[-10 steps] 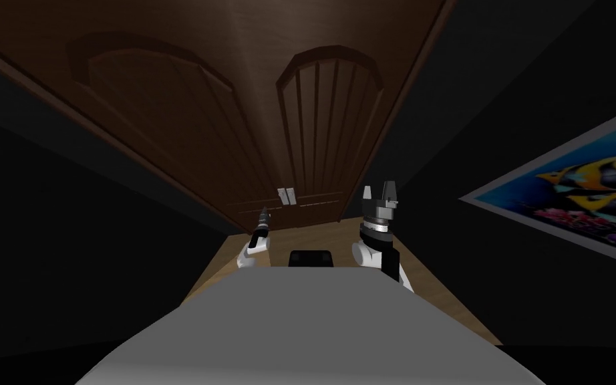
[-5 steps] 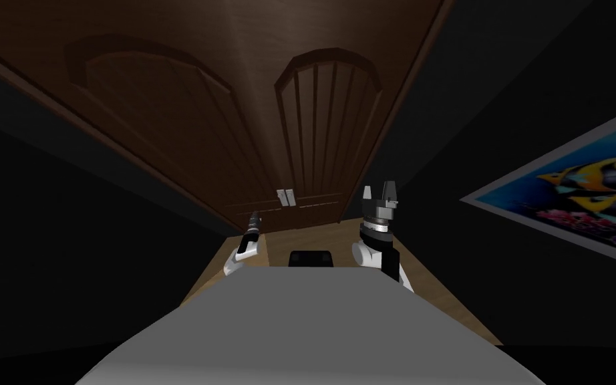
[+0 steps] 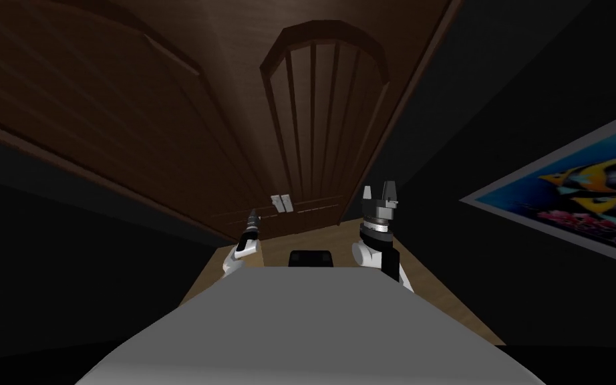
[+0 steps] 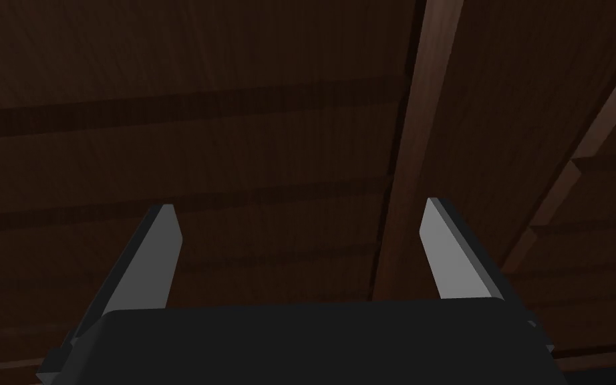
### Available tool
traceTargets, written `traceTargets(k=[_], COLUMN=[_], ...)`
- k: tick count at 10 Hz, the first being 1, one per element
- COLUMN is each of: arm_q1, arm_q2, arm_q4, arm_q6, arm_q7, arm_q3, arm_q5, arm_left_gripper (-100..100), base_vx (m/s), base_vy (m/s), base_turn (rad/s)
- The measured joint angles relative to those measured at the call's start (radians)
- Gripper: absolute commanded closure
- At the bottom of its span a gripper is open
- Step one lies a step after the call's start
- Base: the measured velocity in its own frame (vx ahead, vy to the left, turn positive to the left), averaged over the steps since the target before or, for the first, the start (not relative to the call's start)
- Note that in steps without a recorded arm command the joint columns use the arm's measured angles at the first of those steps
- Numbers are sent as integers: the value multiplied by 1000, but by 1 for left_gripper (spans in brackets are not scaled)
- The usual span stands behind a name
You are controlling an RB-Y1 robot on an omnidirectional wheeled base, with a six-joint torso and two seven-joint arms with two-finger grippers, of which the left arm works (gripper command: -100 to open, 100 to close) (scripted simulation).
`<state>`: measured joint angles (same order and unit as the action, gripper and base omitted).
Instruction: Pull the door open
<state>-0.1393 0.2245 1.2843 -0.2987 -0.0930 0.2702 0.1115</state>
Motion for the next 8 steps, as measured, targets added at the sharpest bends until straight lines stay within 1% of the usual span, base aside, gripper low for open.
traceTargets(k=[1,2,3,4,8], arm_q1=[11,20,28,30,28], arm_q2=[0,-7,-16,-17,-16], arm_q4=[-3,5,12,13,12], arm_q6=[-7,-8,-9,-10,-10], arm_q7=[-6,-8,-9,-9,-9], arm_q3=[-13,-27,-42,-44,-41], arm_q5=[1,0,-2,-2,-2], arm_left_gripper=[-100,-100,-100,100,100], base_vx=[223,194,78,-7,-22], base_vy=[-55,-89,-41,4,11], base_turn=[-185,-164,-25,26,0])
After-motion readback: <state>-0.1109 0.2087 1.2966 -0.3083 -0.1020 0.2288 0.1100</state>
